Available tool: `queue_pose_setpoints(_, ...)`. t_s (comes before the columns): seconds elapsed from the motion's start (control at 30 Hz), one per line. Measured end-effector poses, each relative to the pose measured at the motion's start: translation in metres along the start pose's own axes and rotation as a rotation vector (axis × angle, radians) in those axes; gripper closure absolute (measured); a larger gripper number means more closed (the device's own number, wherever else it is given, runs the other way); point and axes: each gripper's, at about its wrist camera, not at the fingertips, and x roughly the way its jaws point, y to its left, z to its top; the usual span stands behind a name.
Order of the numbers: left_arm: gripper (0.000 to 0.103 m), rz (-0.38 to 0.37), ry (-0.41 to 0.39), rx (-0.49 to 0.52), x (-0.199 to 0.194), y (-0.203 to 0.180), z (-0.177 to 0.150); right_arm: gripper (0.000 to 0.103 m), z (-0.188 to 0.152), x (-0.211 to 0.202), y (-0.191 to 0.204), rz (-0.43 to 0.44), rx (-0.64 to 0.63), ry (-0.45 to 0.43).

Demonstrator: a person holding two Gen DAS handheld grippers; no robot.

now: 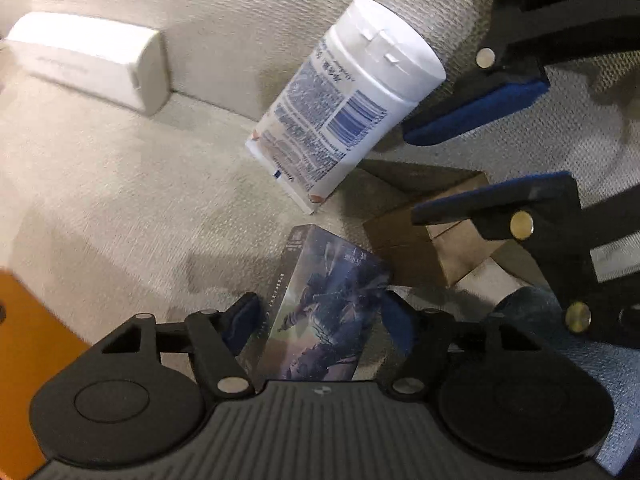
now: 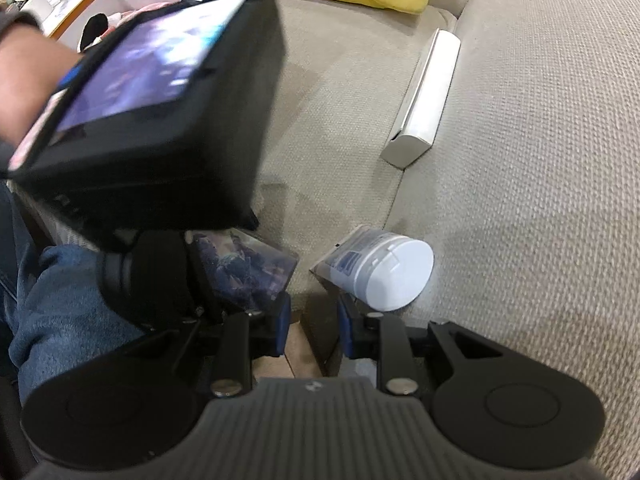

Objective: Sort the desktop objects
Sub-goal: 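Grasp the photo card box with the left tool while the right tool grasps the brown cardboard box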

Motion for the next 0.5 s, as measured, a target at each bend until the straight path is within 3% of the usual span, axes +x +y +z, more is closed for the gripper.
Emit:
queue_pose_setpoints(0.07,0.044,0.02,-0.027,-0.02,-0.006,-0.001,-0.009,0.076,0.0,-0.003,0.001,0.005,-0.006,0.006)
queue_pose_setpoints(0.17,0.062,0.024,-0.089,-0.041,-0.025,-0.003,-0.026,0.064,-0.003,-0.006,0.007,0.024,-0.056,0.03)
queue_pose_setpoints(0.23,0.065,0.031,-0.127,-0.058,-0.033,-0.005,-0.037,0.053,-0.007,-0.006,0.015,0.041,-0.105,0.056)
queue_pose_setpoints(0.3,0.067,0.04,-0.138,-0.069,-0.031,-0.009,-0.046,0.049,-0.01,-0.003,0.024,0.025,-0.163,0.076)
queue_pose_setpoints(0.5,0.072,0.039,-0.219,-0.124,-0.042,-0.007,-0.067,0.05,-0.016,0.0,0.032,0.031,-0.224,0.1)
